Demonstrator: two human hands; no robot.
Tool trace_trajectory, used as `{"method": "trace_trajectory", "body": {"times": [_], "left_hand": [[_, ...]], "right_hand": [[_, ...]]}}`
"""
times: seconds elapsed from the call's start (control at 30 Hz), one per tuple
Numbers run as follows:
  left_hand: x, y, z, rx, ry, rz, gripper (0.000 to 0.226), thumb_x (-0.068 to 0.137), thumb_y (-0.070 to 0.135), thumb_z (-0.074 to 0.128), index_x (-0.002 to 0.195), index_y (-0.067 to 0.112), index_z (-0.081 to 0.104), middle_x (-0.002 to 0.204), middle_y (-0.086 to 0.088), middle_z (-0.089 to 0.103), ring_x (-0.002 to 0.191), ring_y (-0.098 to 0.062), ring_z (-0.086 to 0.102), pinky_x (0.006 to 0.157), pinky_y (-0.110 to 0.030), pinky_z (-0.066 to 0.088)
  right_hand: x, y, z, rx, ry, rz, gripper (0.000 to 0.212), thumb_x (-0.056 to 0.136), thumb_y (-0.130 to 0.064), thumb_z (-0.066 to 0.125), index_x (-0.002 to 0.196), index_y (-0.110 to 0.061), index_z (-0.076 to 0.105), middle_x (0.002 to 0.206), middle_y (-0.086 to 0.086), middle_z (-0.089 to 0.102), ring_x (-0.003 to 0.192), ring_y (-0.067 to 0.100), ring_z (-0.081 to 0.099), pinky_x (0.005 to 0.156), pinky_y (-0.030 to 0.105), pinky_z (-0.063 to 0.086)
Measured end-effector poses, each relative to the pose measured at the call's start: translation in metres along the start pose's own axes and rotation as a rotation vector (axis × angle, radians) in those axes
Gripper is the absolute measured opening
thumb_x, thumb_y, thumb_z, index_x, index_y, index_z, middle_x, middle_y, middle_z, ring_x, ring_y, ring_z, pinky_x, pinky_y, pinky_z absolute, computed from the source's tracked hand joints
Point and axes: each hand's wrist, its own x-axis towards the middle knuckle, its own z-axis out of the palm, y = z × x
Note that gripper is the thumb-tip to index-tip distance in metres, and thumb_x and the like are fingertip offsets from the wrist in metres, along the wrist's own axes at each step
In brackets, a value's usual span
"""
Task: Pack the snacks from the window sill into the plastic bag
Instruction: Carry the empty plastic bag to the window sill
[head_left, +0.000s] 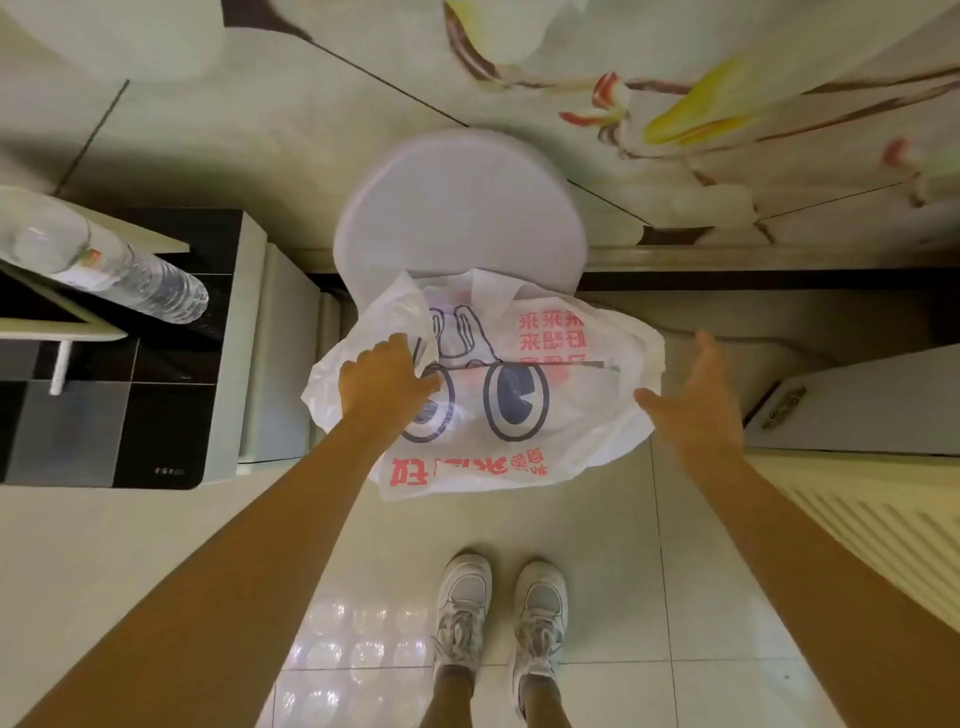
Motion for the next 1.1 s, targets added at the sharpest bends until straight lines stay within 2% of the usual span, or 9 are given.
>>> {"method": "trace_trajectory", "body": {"times": [0.07,0.17,0.3,0.43,0.53,0.73,0.9,1.03,1.1], "left_hand": [[0.003,-0.001,0.004,0.067,-0.033,-0.017,0.055,0.09,0.05,0.057,0.131,0.016,0.044,0.125,-0.008,0.058,0.111,-0.027,0.056,0.099,-0.04,0.04],[0.01,-0.006,0.015,-0.042,-0.117,-0.052,0.055,0.09,0.044,0.061,0.134,0.018,0.041,0.131,-0.007,0.054,0.115,-0.028,0.055,0.101,-0.038,0.041],[0.014,-0.004,0.017,-0.291,-0.132,-0.025,0.053,0.087,0.03,0.068,0.133,0.017,0.044,0.13,-0.008,0.057,0.113,-0.029,0.057,0.102,-0.039,0.043],[0.005,0.004,-0.01,-0.508,-0.077,0.011,0.05,0.087,0.025,0.068,0.132,0.019,0.047,0.129,-0.006,0.058,0.112,-0.028,0.059,0.101,-0.041,0.047],[-0.01,0.006,-0.041,-0.634,-0.073,0.07,0.044,0.089,0.023,0.066,0.13,0.02,0.05,0.122,-0.003,0.061,0.104,-0.022,0.061,0.085,-0.026,0.051],[-0.054,0.013,-0.102,-0.627,-0.096,0.187,0.045,0.089,0.019,0.065,0.13,0.02,0.049,0.114,0.002,0.06,0.096,-0.015,0.061,0.069,-0.013,0.045],[-0.102,0.029,-0.165,-0.597,-0.12,0.252,0.046,0.086,0.013,0.069,0.127,0.025,0.052,0.11,0.002,0.065,0.094,-0.016,0.064,0.085,-0.036,0.056],[-0.145,0.05,-0.225,-0.546,-0.114,0.317,0.045,0.084,0.004,0.068,0.115,0.032,0.05,0.096,0.015,0.061,0.084,-0.002,0.06,0.063,-0.005,0.048],[-0.167,0.06,-0.251,-0.533,-0.126,0.328,0.044,0.083,0.008,0.071,0.112,0.035,0.052,0.097,0.01,0.064,0.086,-0.007,0.062,0.06,-0.008,0.048]], "right_hand": [[0.009,-0.001,0.0,0.147,-0.05,0.125,0.085,0.082,-0.009,0.073,0.149,-0.011,0.021,0.144,0.013,0.043,0.128,0.031,0.045,0.097,0.04,0.041],[0.022,0.004,0.003,0.209,-0.13,0.182,0.07,0.081,-0.005,0.072,0.142,-0.01,0.037,0.13,0.014,0.055,0.114,0.031,0.055,0.089,0.036,0.044],[0.018,0.006,0.004,0.233,-0.193,0.141,0.054,0.083,-0.002,0.069,0.131,-0.018,0.05,0.091,-0.007,0.065,0.099,0.021,0.061,0.084,0.03,0.049],[0.008,-0.002,-0.003,0.259,-0.28,0.038,0.049,0.084,-0.004,0.068,0.126,-0.025,0.052,0.1,-0.003,0.066,0.092,0.012,0.064,0.068,0.019,0.05],[0.001,-0.013,-0.012,0.282,-0.306,-0.015,0.048,0.084,-0.003,0.068,0.124,-0.027,0.053,0.104,0.001,0.067,0.095,0.016,0.065,0.075,0.025,0.053],[-0.029,-0.046,-0.047,0.326,-0.349,-0.087,0.05,0.084,0.002,0.065,0.121,-0.03,0.052,0.101,-0.002,0.065,0.096,0.017,0.063,0.083,0.034,0.054],[-0.071,-0.083,-0.099,0.353,-0.354,-0.15,0.052,0.083,0.005,0.065,0.126,-0.021,0.051,0.102,-0.003,0.07,0.094,0.015,0.067,0.077,0.031,0.055],[-0.116,-0.11,-0.151,0.377,-0.345,-0.202,0.052,0.084,0.009,0.062,0.126,-0.02,0.051,0.099,-0.004,0.072,0.094,0.019,0.068,0.087,0.041,0.054],[-0.138,-0.12,-0.176,0.367,-0.338,-0.233,0.053,0.084,0.009,0.061,0.129,-0.016,0.05,0.102,0.0,0.072,0.094,0.019,0.068,0.089,0.042,0.054]]}}
